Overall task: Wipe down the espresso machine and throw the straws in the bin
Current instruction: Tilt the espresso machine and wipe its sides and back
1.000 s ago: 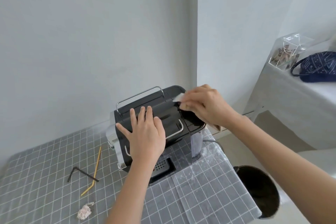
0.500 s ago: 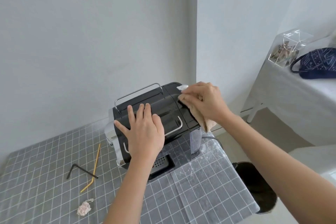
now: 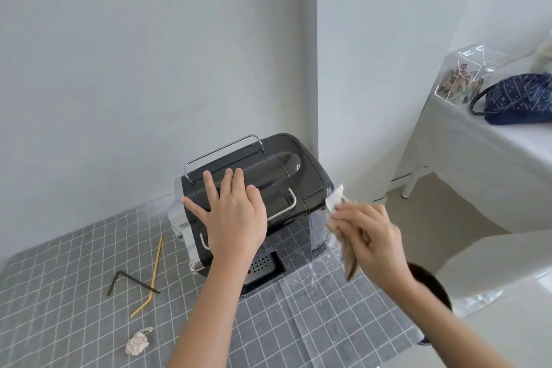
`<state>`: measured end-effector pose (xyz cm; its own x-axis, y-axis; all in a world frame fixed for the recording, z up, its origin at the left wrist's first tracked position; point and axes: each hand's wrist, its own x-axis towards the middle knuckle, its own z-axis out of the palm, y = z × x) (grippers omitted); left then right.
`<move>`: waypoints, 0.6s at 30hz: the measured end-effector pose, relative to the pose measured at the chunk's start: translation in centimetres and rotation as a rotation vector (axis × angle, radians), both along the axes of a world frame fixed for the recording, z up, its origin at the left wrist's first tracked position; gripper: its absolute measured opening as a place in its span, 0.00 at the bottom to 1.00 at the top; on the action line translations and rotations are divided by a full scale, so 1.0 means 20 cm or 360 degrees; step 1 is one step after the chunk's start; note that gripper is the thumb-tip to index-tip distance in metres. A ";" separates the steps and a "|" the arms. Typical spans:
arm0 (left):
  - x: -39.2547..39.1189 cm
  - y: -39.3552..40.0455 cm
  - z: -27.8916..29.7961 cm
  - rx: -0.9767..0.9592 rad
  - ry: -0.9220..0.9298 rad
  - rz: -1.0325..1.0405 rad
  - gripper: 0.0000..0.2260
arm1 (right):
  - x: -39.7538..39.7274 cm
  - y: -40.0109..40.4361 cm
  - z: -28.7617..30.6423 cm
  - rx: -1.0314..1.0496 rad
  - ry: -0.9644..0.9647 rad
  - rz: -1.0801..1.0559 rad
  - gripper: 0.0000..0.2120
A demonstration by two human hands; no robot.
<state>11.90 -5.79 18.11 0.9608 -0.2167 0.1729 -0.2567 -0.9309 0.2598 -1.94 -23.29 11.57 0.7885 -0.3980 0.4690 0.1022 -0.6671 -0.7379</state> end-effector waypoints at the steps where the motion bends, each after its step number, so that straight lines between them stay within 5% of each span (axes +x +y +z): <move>1: 0.00 0.00 0.00 -0.0011 -0.0010 -0.0005 0.23 | -0.07 0.04 -0.07 0.0088 0.0058 -0.0070 0.10; 9: 0.11 0.13 0.11 -0.0941 -0.0070 -0.0003 0.11 | -0.25 0.28 -0.47 0.0149 0.1128 -0.0022 0.16; 13: 0.38 0.28 0.19 -0.1040 -0.0220 -0.0038 0.10 | -0.14 0.42 -0.16 0.0274 0.0812 -0.0066 0.09; 18: 0.70 0.25 0.12 -0.0672 0.0063 -0.0254 0.12 | 0.08 0.59 0.31 0.1217 0.0566 0.0060 0.09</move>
